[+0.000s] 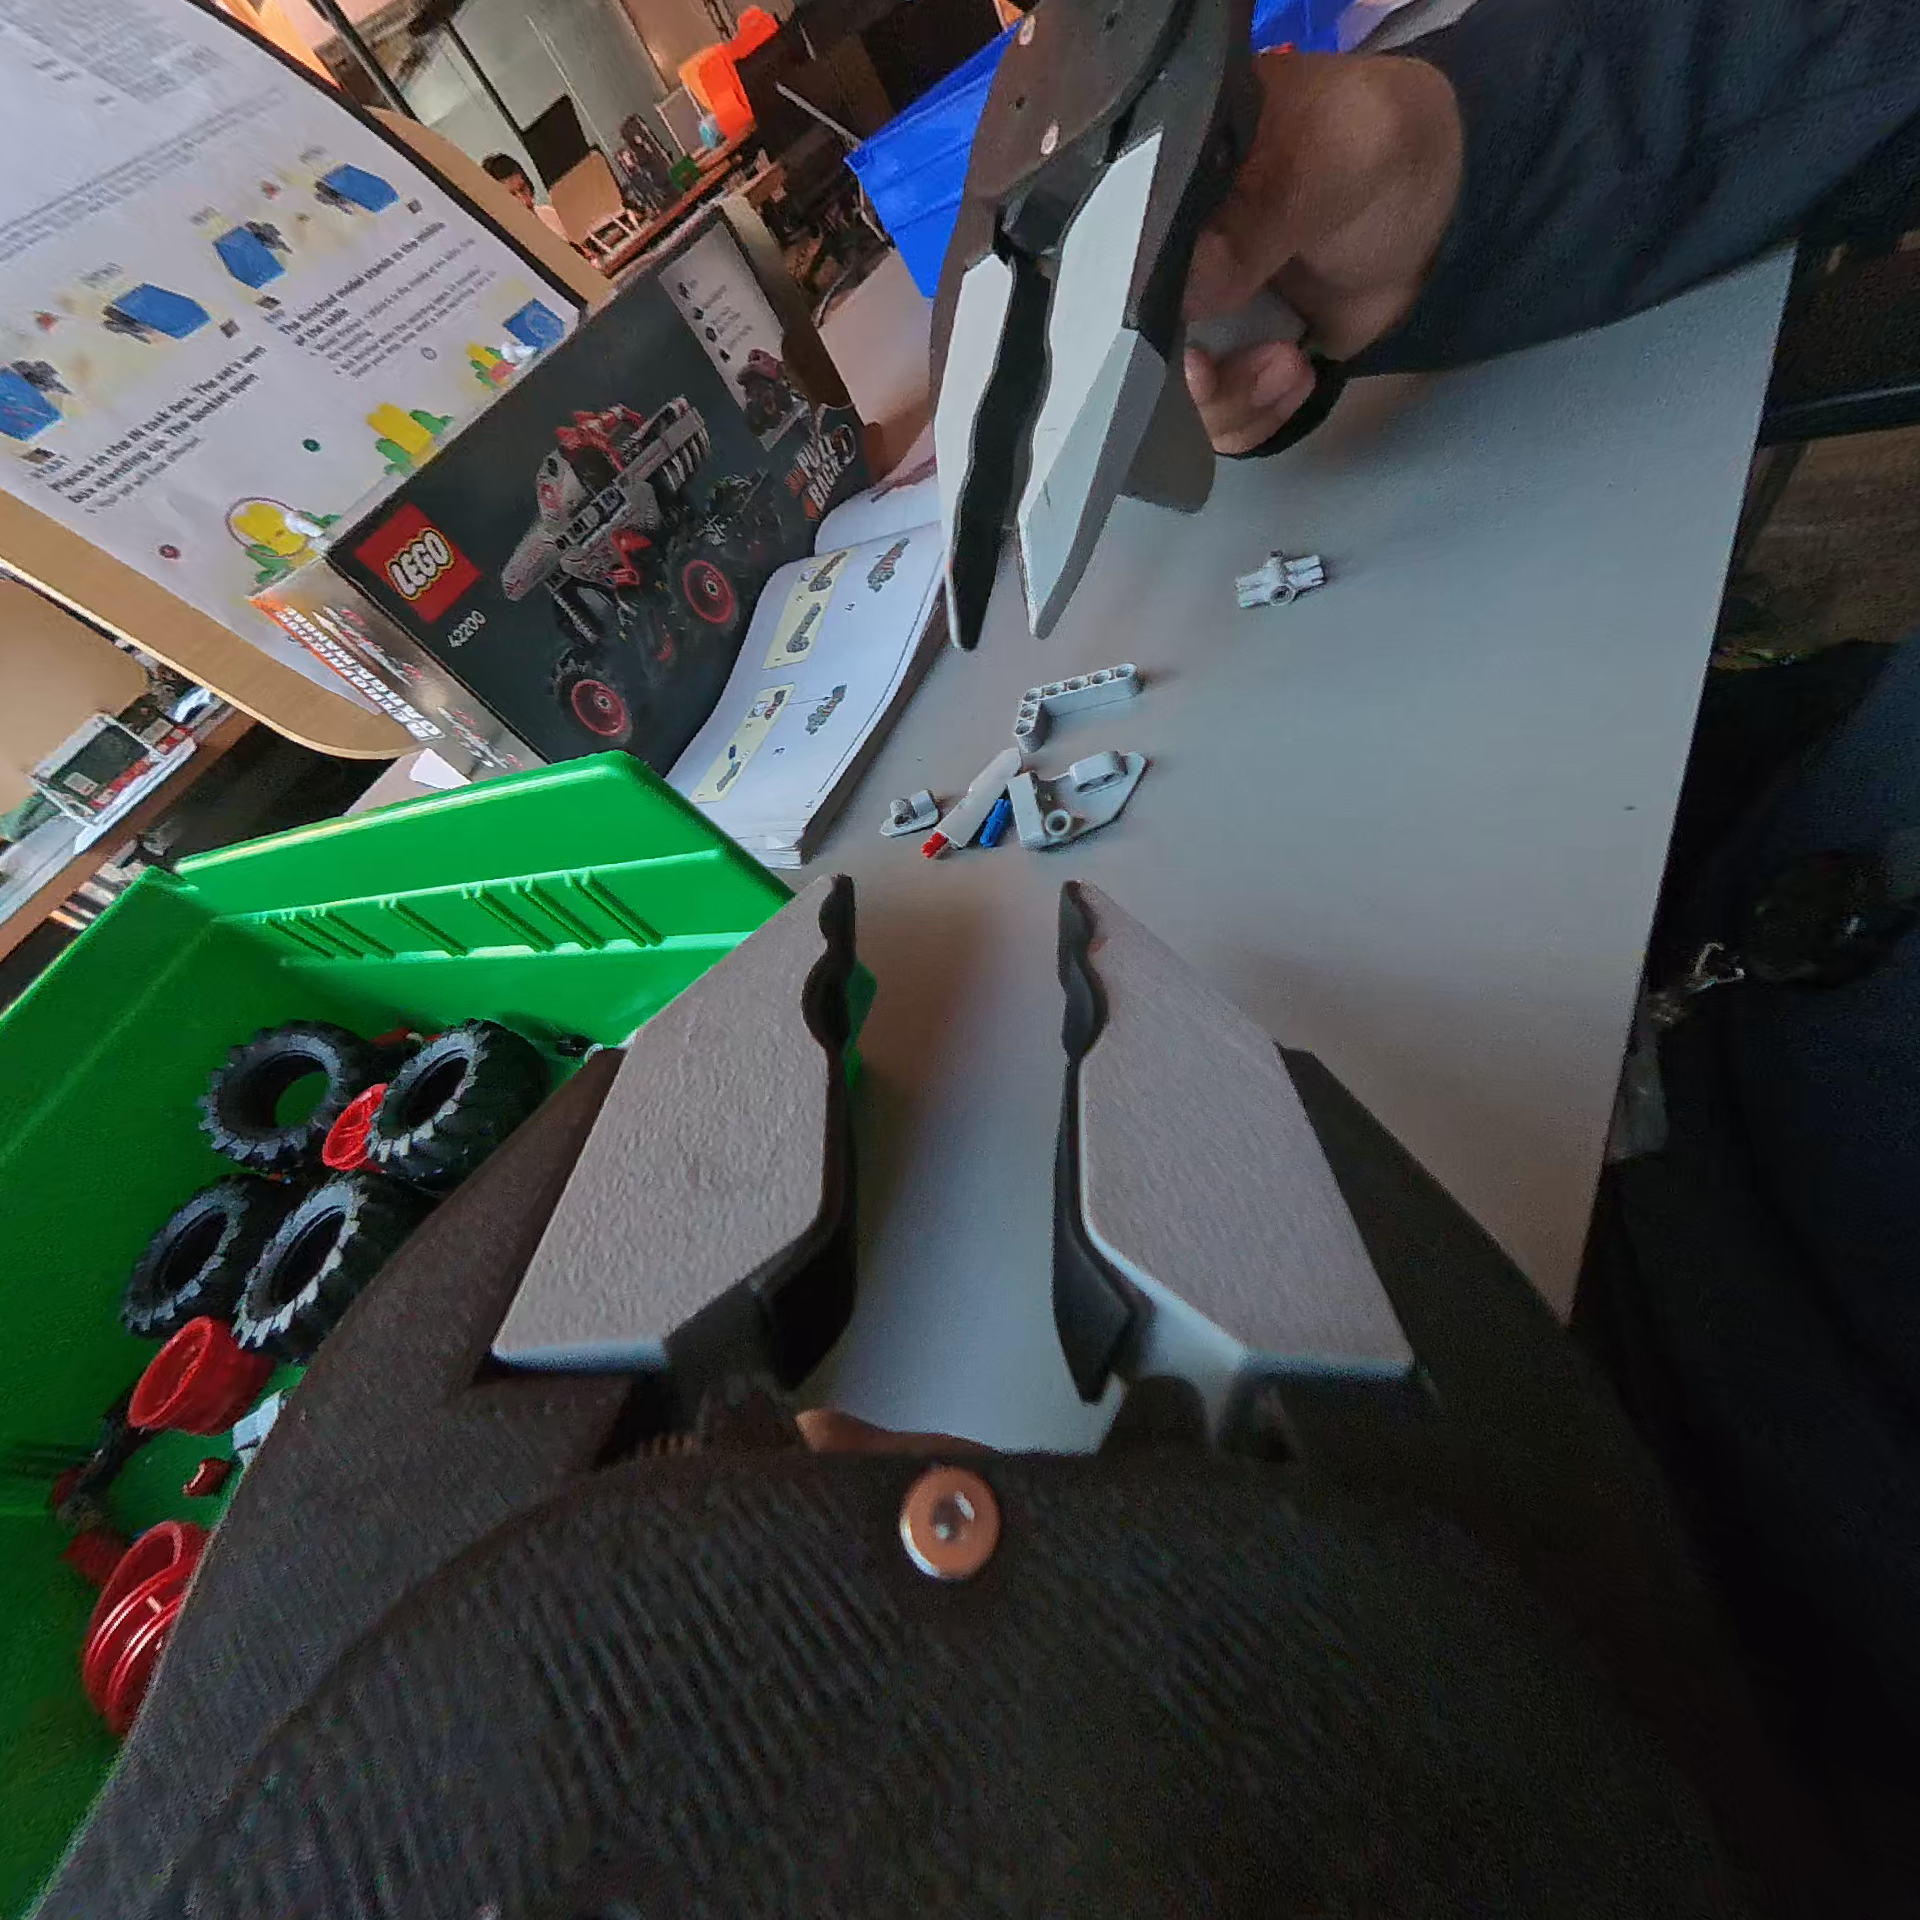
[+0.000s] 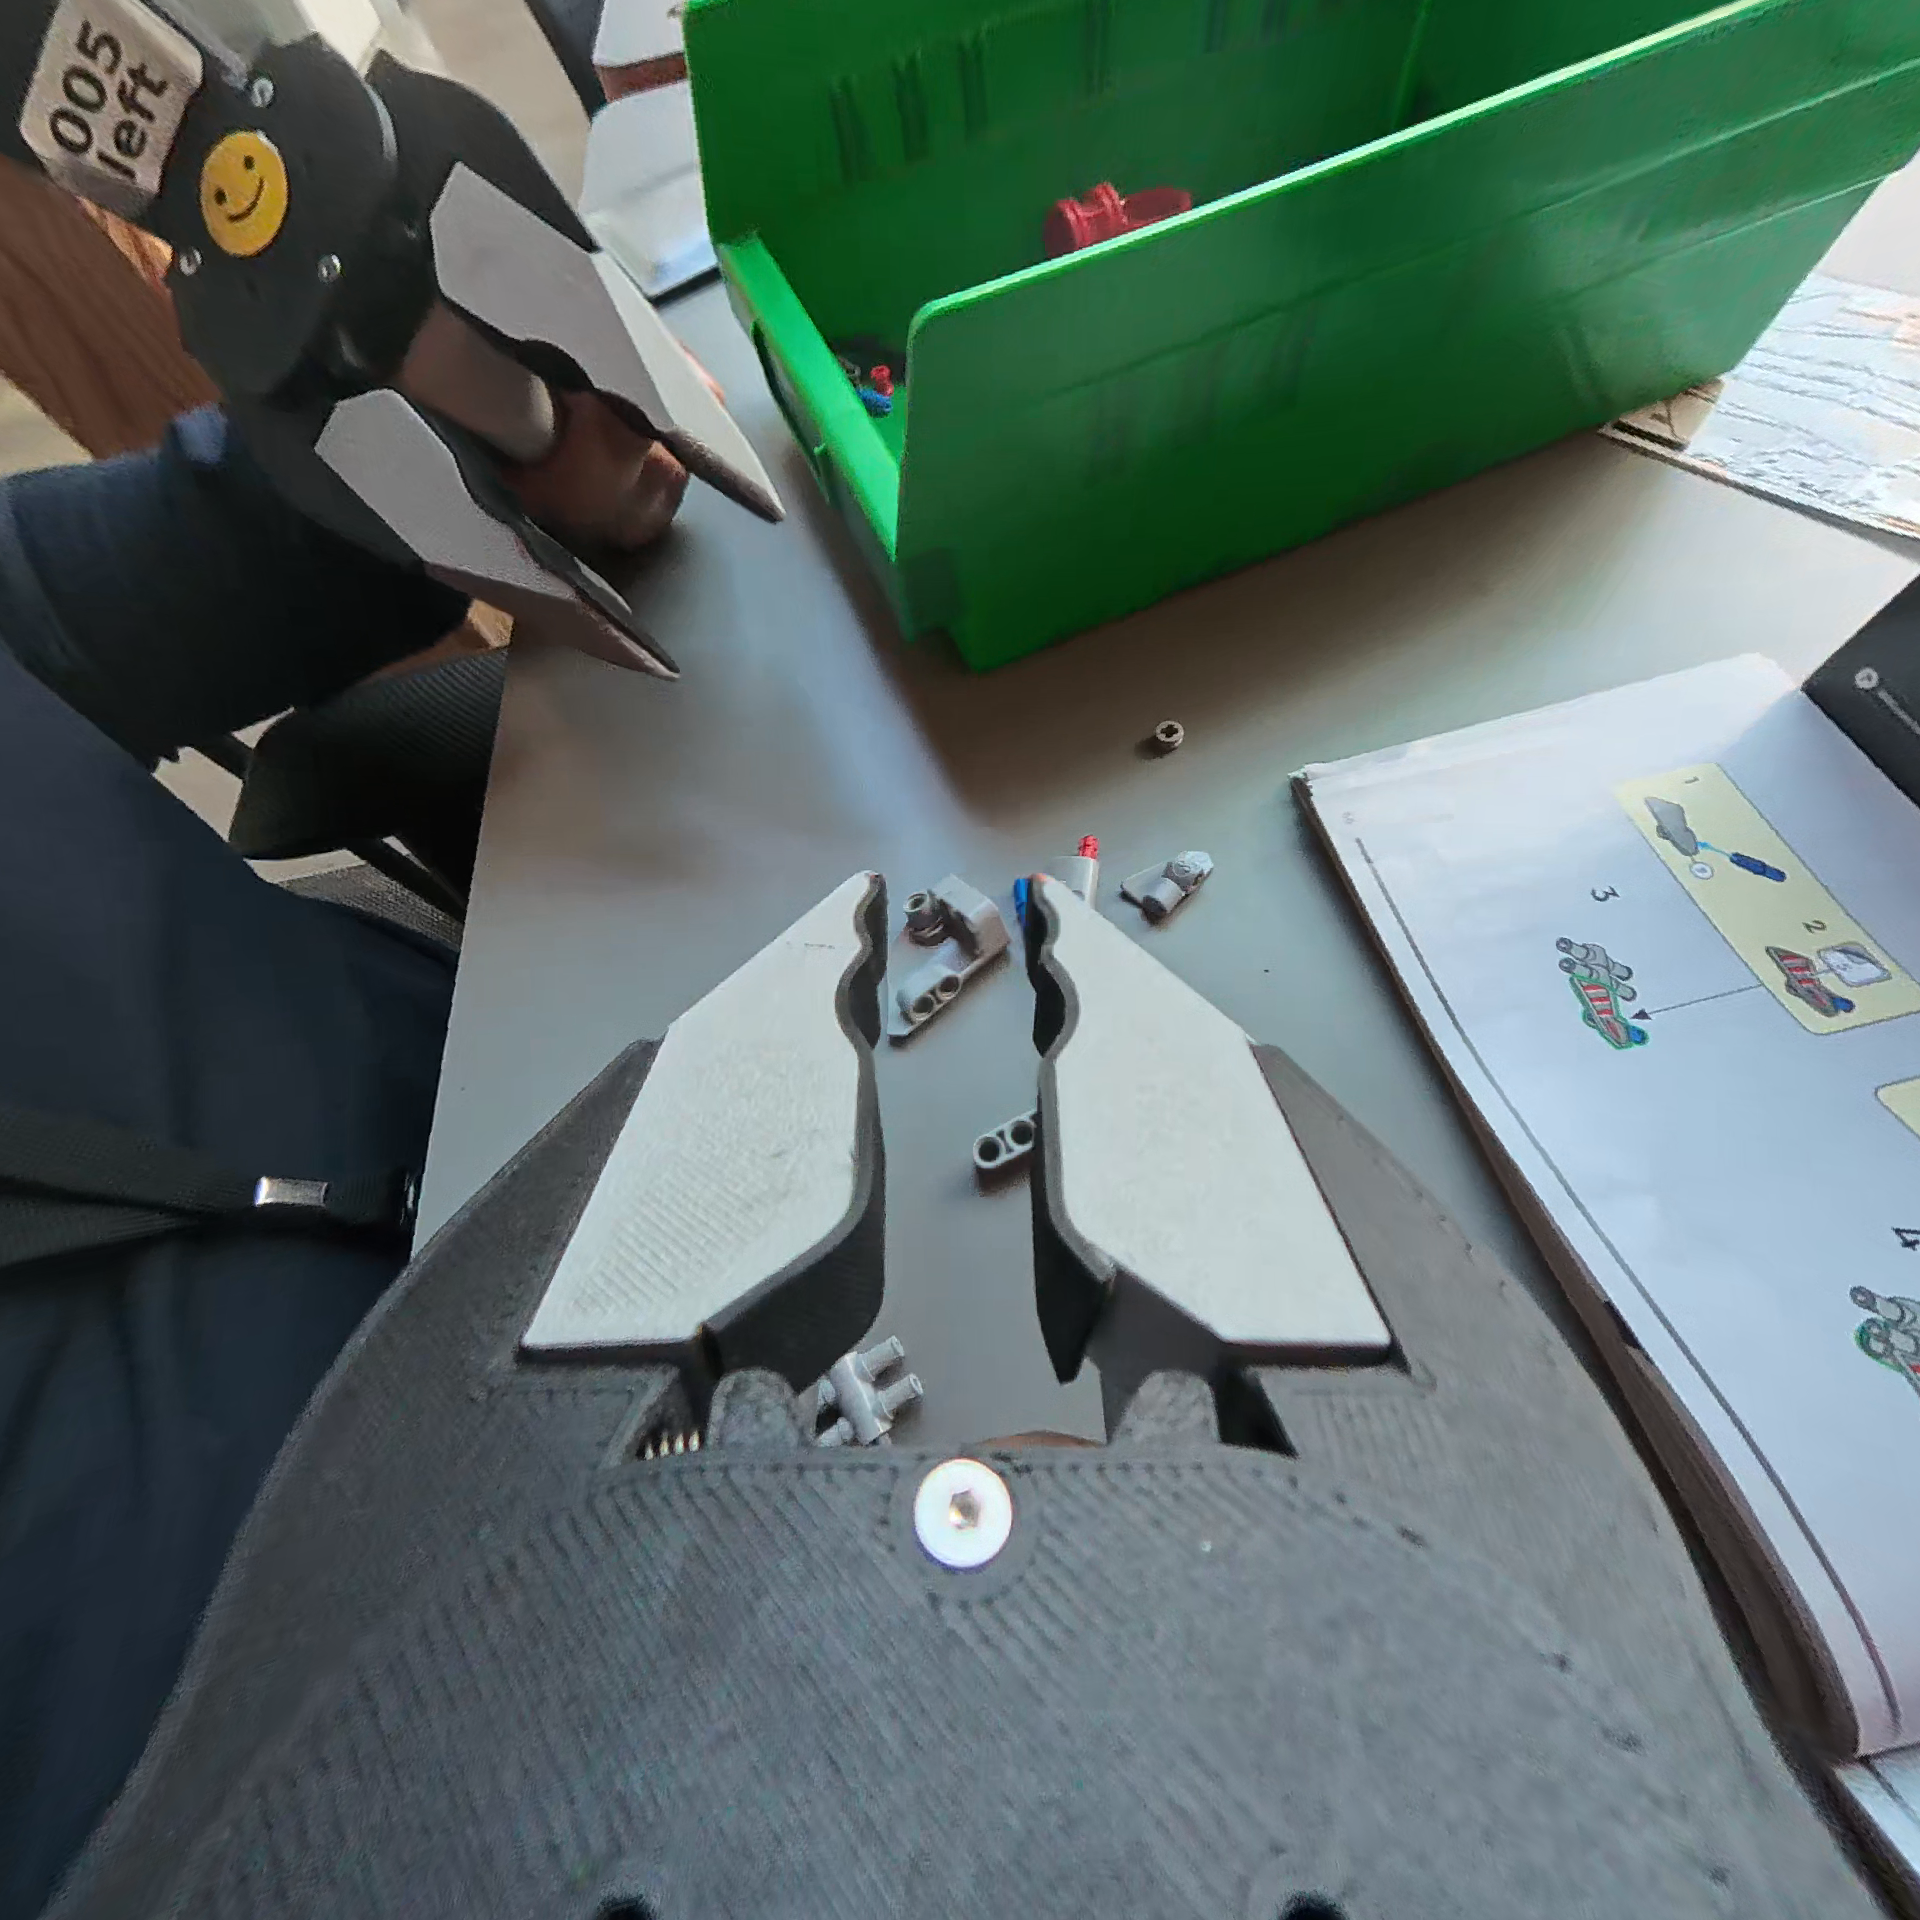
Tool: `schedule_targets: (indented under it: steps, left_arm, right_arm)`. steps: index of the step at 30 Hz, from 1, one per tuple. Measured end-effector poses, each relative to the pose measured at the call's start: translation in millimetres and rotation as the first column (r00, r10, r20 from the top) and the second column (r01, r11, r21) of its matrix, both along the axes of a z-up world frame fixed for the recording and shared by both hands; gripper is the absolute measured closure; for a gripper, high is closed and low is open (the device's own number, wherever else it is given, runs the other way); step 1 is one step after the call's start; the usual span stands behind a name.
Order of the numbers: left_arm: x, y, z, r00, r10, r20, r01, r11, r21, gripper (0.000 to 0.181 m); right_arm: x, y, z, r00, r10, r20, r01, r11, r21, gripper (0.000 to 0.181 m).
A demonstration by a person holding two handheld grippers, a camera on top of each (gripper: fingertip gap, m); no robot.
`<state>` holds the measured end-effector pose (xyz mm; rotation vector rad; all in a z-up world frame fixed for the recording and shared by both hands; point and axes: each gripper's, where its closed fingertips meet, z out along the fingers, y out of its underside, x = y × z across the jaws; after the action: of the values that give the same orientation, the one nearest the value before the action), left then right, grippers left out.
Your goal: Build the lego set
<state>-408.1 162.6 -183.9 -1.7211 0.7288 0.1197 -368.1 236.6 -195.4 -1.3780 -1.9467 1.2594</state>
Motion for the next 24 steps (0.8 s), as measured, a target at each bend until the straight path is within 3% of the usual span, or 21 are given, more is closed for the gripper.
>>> schedule_targets:
  steps: [11, 16, 19, 24]
  left_arm:
    - [-1, 1, -1, 0.999, 0.017, -0.03, -0.017, 1.0, 0.011, 0.149]
    - [-3, 1, 2, 0.998, 0.016, 0.053, -0.015, 1.0, -0.018, 0.153]
    - [-9, 1, 21, 0.979, 0.022, 0.201, -0.017, 1.0, -0.023, 0.155]
    - [-74, 0, 79, 0.954, 0.21, 0.215, -0.219, 0.976, 0.019, 0.158]
  right_arm:
    - [-1, 2, 1, 1.0, -0.017, -0.014, 0.017, 0.999, 0.03, 0.159]
    - [-2, 4, 5, 0.999, -0.026, -0.032, 0.026, 0.999, 0.021, 0.159]
    - [-2, 6, 5, 0.999, -0.033, -0.038, 0.033, 0.999, 0.017, 0.159]
    - [-4, 7, 6, 0.998, -0.036, -0.051, 0.037, 0.999, 0.011, 0.16]
